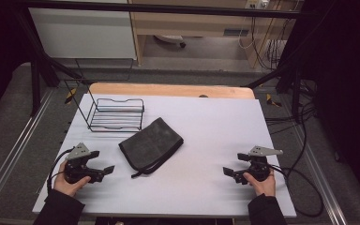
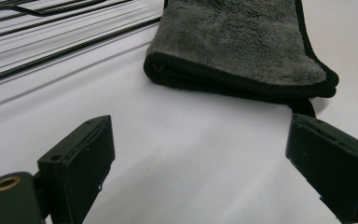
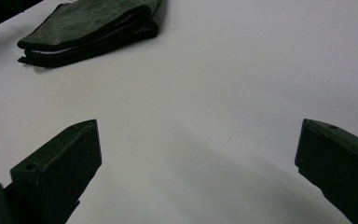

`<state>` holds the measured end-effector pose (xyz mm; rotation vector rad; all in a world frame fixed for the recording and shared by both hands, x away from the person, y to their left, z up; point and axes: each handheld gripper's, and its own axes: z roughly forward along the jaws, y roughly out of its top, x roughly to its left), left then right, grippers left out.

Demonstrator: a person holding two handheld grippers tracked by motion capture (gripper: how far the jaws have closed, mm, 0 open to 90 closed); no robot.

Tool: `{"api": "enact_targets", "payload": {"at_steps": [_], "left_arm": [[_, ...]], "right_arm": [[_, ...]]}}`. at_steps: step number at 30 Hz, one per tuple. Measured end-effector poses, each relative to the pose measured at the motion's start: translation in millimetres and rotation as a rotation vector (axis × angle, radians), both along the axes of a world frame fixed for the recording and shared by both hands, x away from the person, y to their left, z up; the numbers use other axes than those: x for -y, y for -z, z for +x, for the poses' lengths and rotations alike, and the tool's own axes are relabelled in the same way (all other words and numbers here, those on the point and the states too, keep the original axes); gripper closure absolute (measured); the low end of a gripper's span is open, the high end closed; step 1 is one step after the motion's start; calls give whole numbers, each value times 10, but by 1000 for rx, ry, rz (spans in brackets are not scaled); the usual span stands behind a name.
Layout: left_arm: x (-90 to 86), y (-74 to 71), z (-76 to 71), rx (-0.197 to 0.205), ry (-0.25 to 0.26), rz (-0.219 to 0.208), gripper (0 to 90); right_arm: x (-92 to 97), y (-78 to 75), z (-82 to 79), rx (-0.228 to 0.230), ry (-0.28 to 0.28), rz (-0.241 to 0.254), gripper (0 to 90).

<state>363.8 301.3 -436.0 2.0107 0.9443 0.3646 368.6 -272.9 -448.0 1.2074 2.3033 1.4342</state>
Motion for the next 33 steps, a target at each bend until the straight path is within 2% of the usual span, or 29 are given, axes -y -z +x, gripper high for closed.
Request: {"api": "enact_targets", "payload": {"at_steps": [12, 14, 20, 25, 27, 28, 30, 33], "left_arm": [[108, -41, -17, -9, 11, -5, 88], [169, -51, -27, -14, 20, 8, 91], [305, -77, -45, -23, 28, 8, 133], [441, -94, -62, -34, 45, 9, 213], [573, -88, -82, -44, 68, 34, 266], [573, -88, -82, -44, 68, 34, 290], [698, -72, -111, -58, 93, 60, 351], [797, -57, -141, -78, 116, 75, 460]], "right_arm": [[2, -14, -11, -7, 1, -2, 11], [-7, -21, -7, -6, 2, -3, 11], [-19, -22, -9, -4, -2, -8, 12], [-30, -13, -8, -8, -4, -13, 13], [-30, -12, -8, -9, -5, -14, 13], [-29, -12, -8, -9, -5, -14, 14], [-31, -13, -9, -11, -5, -13, 15], [-34, -10, -8, -10, -8, -13, 16]]}}
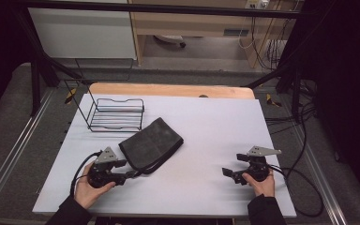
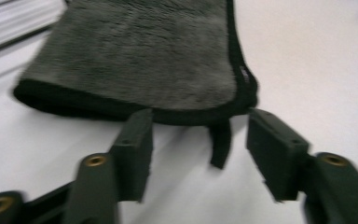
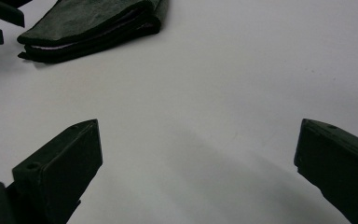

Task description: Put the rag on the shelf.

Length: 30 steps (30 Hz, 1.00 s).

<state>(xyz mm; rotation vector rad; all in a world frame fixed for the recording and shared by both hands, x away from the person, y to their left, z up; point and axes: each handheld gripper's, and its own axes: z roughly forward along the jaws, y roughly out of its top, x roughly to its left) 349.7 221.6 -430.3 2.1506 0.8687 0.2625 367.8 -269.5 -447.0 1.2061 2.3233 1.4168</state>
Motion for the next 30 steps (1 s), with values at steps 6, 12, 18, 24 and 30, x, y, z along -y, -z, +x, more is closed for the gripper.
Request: {"api": "enact_targets", "payload": {"at_steps": [6, 12, 18, 24, 30], "left_arm": [[107, 50, -23, -25, 16, 35, 644], [147, 115, -4, -47, 13, 67, 729], [163, 143, -3, -64, 1, 88, 784], [169, 140, 3, -84, 2, 76, 867], [217, 106, -48, -100, 19, 28, 891]], "right_arm": [[-6, 6, 2, 0, -2, -1, 17], [-9, 8, 1, -2, -3, 2, 17], [-7, 5, -1, -1, -2, 4, 17], [-11, 9, 3, -2, -4, 2, 16], [-13, 8, 3, -3, -4, 6, 17]]}}
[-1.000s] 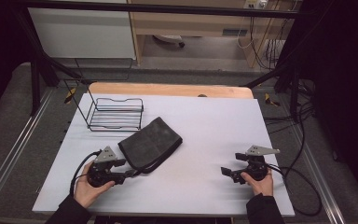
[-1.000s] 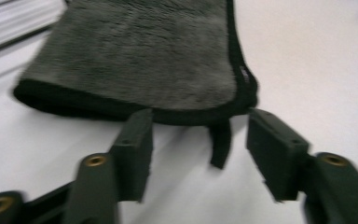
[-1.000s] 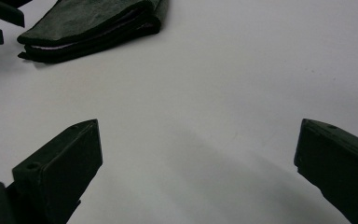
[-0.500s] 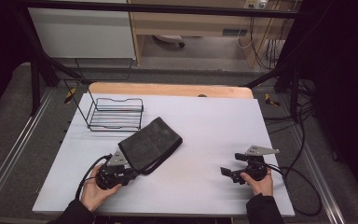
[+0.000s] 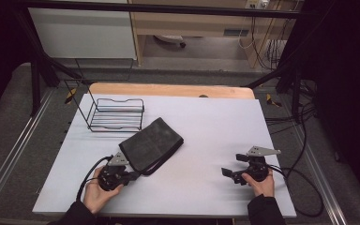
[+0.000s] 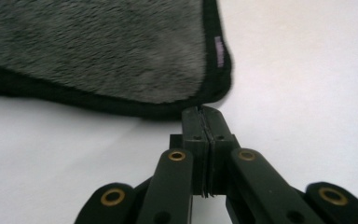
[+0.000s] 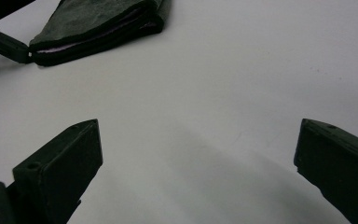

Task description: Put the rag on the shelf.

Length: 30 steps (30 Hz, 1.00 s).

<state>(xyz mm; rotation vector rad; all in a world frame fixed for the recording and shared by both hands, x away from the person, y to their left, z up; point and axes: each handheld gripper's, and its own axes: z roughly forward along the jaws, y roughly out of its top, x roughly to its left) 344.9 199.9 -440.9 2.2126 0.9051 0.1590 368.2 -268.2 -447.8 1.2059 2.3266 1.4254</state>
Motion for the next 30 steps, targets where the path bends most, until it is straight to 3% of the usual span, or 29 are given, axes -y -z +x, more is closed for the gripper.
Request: {"api": "enact_targets", "payload": {"at_steps": [8, 13, 18, 30], "left_arm": [[87, -42, -67, 7, 22, -9, 896], [129, -70, -107, -8, 37, -51, 897], [295, -80, -202, -12, 84, -64, 897], [537, -91, -318, -27, 102, -104, 897]], "right_arm": [[-20, 0, -2, -2, -7, -4, 17], [-20, 0, -2, -2, -6, -4, 17], [-24, 0, -4, -2, -5, -3, 17], [-46, -2, -7, -6, -9, 0, 18]]}}
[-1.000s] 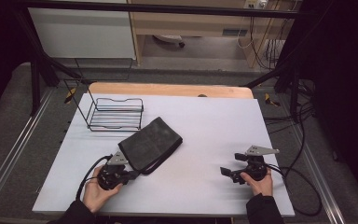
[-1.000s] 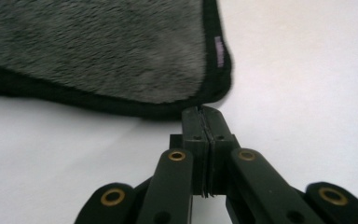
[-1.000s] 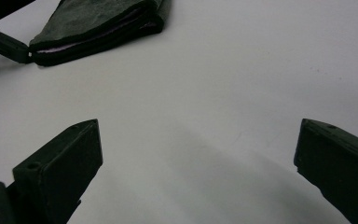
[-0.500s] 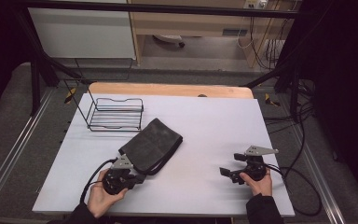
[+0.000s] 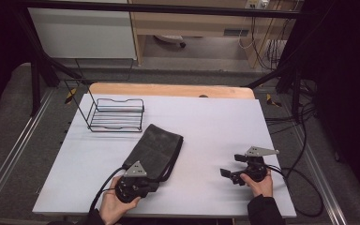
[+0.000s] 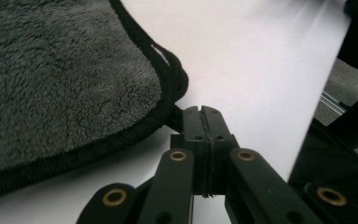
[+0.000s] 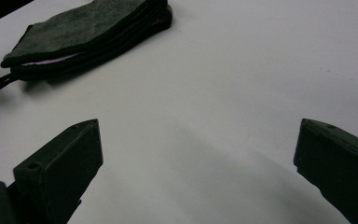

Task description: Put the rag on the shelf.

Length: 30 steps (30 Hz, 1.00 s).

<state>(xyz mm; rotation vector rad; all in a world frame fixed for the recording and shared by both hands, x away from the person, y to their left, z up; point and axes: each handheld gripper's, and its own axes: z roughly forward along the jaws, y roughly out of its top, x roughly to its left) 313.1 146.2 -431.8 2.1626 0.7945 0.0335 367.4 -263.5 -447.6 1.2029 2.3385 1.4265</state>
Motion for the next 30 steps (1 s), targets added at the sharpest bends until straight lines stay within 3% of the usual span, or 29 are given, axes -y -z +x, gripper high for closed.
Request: {"api": "enact_targets", "payload": {"at_steps": [8, 11, 15, 16, 21, 25, 26, 27, 30], "left_arm": [[225, -34, -117, 6, 46, -16, 896], [278, -10, -107, 8, 55, 3, 891], [237, -26, -69, -1, 42, 8, 802], [209, -50, -56, -11, 44, 13, 683], [-22, -229, 17, 41, -15, -10, 490], [-318, -289, 197, 92, -115, 29, 411], [-391, -278, 253, 94, -138, 41, 401], [-512, -231, 363, 66, -171, 63, 370], [-593, -163, 449, 32, -195, 79, 351]], "right_arm": [[1, -2, -1, 2, -1, 2, 19], [-10, -1, -2, 0, -1, 2, 20], [-20, 0, -2, -1, -2, -3, 20], [-35, -5, -1, 5, -1, -6, 21], [-134, -39, -16, 21, -9, -19, 32], [-255, -68, -38, 25, -16, -19, 46], [-300, -77, -43, 30, -25, -23, 53], [-414, -101, -52, 30, -17, -37, 71], [-597, -145, -63, 27, -5, -67, 90]]}}
